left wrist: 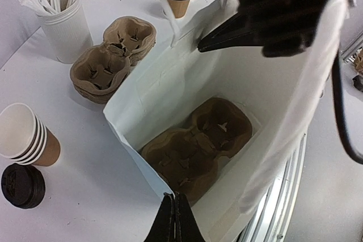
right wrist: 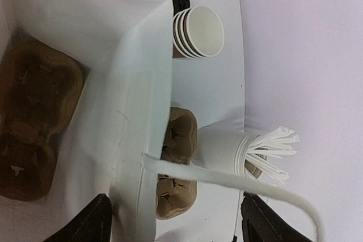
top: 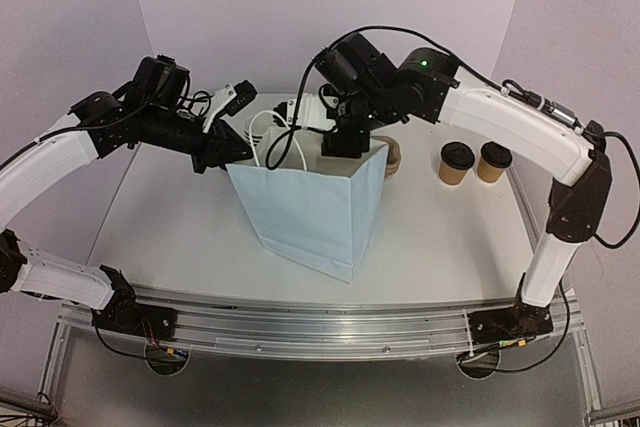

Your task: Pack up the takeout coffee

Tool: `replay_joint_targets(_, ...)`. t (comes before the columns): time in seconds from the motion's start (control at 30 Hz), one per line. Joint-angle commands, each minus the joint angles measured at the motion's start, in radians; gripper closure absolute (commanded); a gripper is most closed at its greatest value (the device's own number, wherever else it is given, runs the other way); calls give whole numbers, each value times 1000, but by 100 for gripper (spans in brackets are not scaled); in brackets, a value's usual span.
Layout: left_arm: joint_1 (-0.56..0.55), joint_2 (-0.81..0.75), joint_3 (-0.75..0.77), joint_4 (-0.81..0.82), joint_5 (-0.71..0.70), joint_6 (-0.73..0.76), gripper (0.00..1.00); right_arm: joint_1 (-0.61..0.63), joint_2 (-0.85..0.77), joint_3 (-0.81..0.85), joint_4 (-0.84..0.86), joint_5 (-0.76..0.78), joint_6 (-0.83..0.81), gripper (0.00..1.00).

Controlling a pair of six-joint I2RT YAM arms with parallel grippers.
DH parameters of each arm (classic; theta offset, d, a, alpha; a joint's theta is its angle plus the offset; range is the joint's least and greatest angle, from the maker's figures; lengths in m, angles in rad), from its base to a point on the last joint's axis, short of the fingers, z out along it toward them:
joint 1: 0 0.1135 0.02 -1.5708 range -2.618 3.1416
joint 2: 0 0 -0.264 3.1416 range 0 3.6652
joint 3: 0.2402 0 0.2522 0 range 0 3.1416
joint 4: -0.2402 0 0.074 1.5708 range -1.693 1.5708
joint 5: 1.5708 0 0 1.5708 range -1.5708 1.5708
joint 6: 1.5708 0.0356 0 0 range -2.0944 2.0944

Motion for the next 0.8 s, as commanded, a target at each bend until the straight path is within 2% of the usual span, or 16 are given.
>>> replay_joint_targets(0.0,-1,-38,-4,27,17,13,100,-4,2,30,19,136,5,27)
replay_joint_targets(0.1,-1,-43,-11,40,-9,-5,100,-4,-10,33,38,160,12,27)
replay_joint_targets(0.3,-1,-72,-46,71,-63,-129,100,-8,-52,53,107,6,172,26)
replay_joint_targets(0.53,0,-87,-61,105,-106,-224,100,-18,-91,20,162,-205,271,25)
replay_joint_targets(0.67,-2,-78,-44,115,-107,-271,100,-42,-126,-40,177,-442,292,25)
replay_joint_targets(0.77,-4,-78,-40,121,-117,-286,100,-67,-140,-50,175,-515,375,25)
